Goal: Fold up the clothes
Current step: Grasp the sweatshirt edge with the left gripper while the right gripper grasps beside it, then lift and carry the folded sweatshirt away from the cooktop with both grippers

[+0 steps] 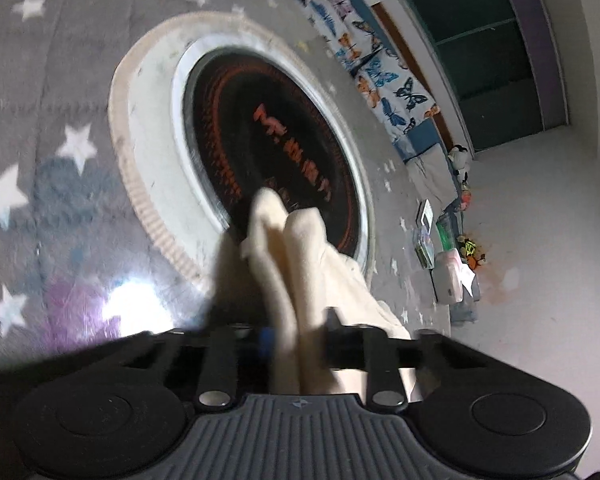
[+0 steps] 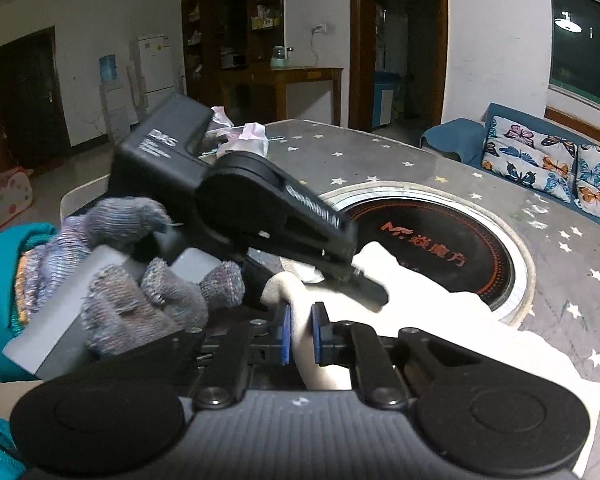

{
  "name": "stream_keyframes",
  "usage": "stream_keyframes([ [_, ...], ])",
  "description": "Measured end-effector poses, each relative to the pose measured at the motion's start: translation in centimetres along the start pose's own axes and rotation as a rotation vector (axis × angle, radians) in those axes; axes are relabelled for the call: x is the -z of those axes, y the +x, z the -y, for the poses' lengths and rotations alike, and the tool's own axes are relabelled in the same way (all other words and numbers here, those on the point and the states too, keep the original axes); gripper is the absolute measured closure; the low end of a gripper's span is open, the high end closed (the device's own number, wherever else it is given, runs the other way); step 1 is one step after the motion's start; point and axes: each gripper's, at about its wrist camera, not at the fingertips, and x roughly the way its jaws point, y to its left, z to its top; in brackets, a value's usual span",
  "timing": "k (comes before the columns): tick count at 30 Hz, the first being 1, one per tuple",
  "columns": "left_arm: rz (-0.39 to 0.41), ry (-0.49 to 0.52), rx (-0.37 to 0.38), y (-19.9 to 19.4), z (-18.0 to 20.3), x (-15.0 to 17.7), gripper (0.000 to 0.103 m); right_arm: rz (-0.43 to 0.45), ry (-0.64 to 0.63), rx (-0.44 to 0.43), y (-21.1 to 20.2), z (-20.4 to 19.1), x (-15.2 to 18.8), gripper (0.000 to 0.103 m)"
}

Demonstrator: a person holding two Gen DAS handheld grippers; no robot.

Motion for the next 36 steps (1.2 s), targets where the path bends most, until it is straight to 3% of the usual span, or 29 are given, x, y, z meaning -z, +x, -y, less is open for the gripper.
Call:
stream_keyframes([
  [4, 0.014, 0.04, -0.013, -0.1, 0.4, 0.1, 0.083, 0.002, 0.052, -0.001, -0.5, 1.2, 0.2, 0.084],
  [7, 0.019, 0.073, -0.027, -0.2, 0.8, 0.2, 0.083, 0.007, 0.105, 0.039, -1.4, 3.0, 0.8, 0.084],
  [19, 0.032, 0.154, -0.077, -0.1, 1.7, 0.6, 0.083, -0.031, 0.408, 0.42, -4.3, 15.1, 5.8, 0.075],
  [23, 0.037, 0.175, -0.088, 0.0, 2.0, 0.6, 0.083, -0.027, 0.507, 0.433, -4.7, 17.5, 7.2, 0.063],
  [26, 0.043, 0.196, -0.099, 0.1, 2.2, 0.6, 0.083, -0.024, 0.56, 0.414, -4.5, 18.6, 8.1, 0.063],
  [29, 0.051, 0.223, -0.111, 0.2, 2.7, 0.8, 0.083, -0.008, 0.558, 0.394, -4.2, 18.6, 8.3, 0.068],
  [31, 0.059, 0.247, -0.116, 0.1, 3.3, 0.9, 0.083, -0.003, 0.565, 0.361, -3.9, 18.5, 8.2, 0.089],
  [36, 0.082, 0.332, -0.1, -0.3, 5.7, 1.3, 0.084, 0.046, 0.538, 0.373, -4.9, 17.8, 7.5, 0.093],
])
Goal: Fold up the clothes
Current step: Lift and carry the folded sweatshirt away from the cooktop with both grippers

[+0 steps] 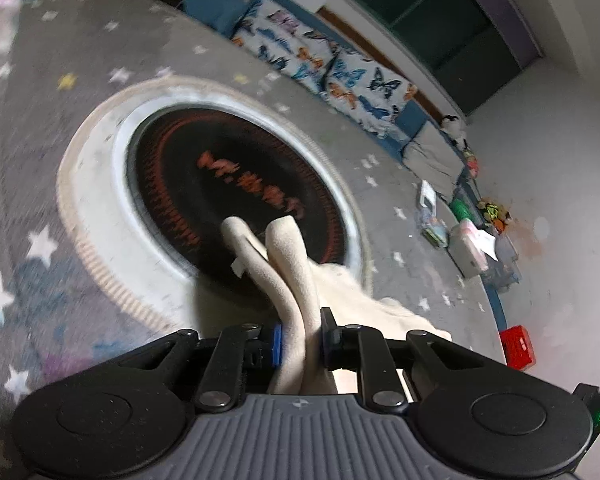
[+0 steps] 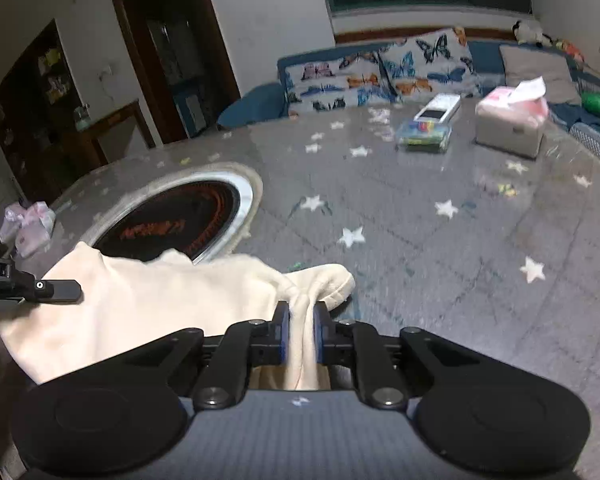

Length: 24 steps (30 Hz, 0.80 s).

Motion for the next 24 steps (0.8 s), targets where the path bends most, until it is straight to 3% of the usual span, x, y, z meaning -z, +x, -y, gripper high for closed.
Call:
stream_keyframes([
  [6, 0.004, 0.11, 0.054, 0.6, 4.6, -0.5, 0.086, 0.096, -0.01, 0.055, -3.4, 1.0, -1.2, 0.093],
  [12, -0.043, 0.191, 0.123, 4.3, 10.5, 0.4, 0.086, 0.152, 0.009, 0.184, -6.7, 5.1, -2.3, 0.093],
  [19, -0.103, 0.264, 0.188, 9.2, 16.6, 2.3, 0.086, 0.174, 0.038, 0.336, -9.2, 10.4, -3.0, 0.093],
  [24, -0.154, 0.312, 0.191, 12.8, 19.7, 3.6, 0.086, 0.16, 0.074, 0.414, -9.1, 14.1, -2.9, 0.093],
])
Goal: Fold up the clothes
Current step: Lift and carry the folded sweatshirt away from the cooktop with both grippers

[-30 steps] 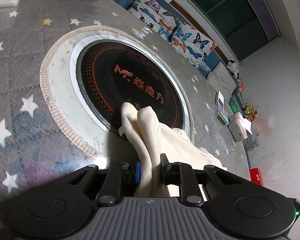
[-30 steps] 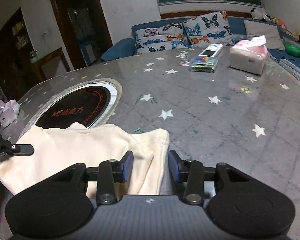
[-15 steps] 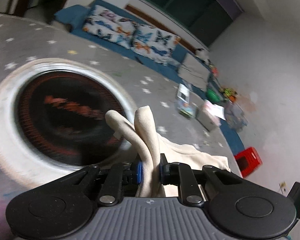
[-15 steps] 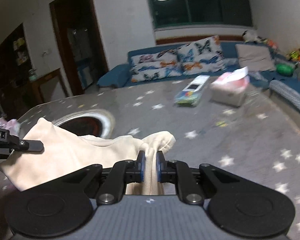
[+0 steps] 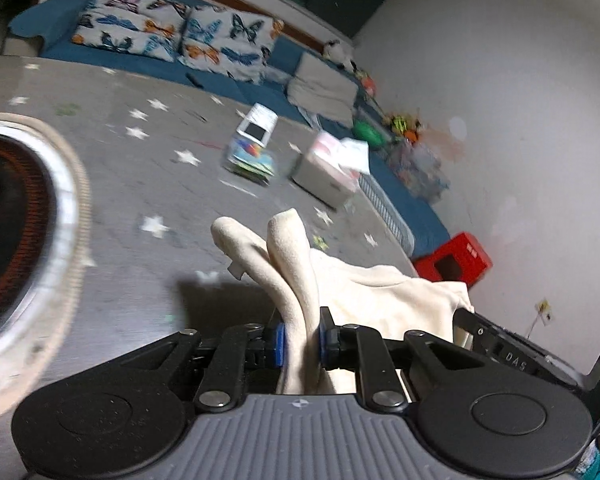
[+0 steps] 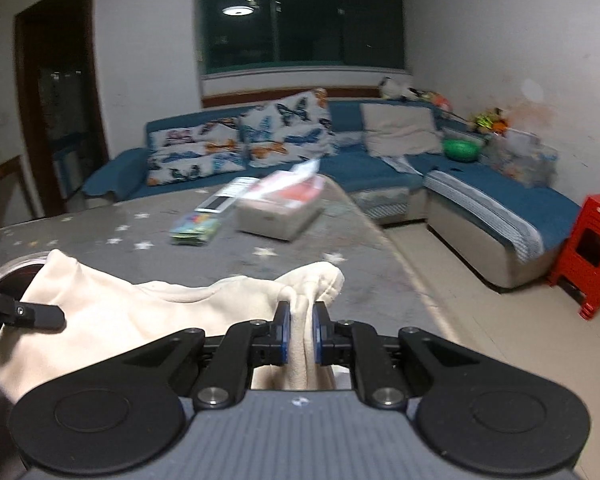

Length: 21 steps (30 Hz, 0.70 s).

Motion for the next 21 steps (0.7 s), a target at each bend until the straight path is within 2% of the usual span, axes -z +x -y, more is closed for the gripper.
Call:
stream_keyframes([
  [5, -0.037, 0.04, -0.001, 3.0, 1.6, 0.2, 0.086, -0.011, 0.037, 0.059, 1.3, 2.7, 0.7, 0.093],
  [8, -0.051, 0.071, -0.028, 4.2, 1.9, 0.4, 0.086, -0.036, 0.051, 0.084, 2.4, 3.7, 1.5, 0.093],
  [12, -0.074, 0.062, -0.074, 4.5, 0.7, 0.2, 0.078, -0.09, 0.067, 0.099, 4.1, 5.0, 2.5, 0.092],
  [15, -0.056, 0.059, -0.11, 3.9, -0.2, -0.4, 0.072, -0.105, 0.077, 0.131, 4.5, 5.7, 2.9, 0.092],
  [17, -0.034, 0.063, -0.126, 3.5, -0.6, -0.9, 0.073, -0.097, 0.099, 0.138, 4.2, 6.0, 3.0, 0.092],
  [21, -0.016, 0.071, -0.101, 3.4, -0.4, -1.8, 0.075, -0.058, 0.085, 0.087, 3.3, 5.1, 2.6, 0.092],
])
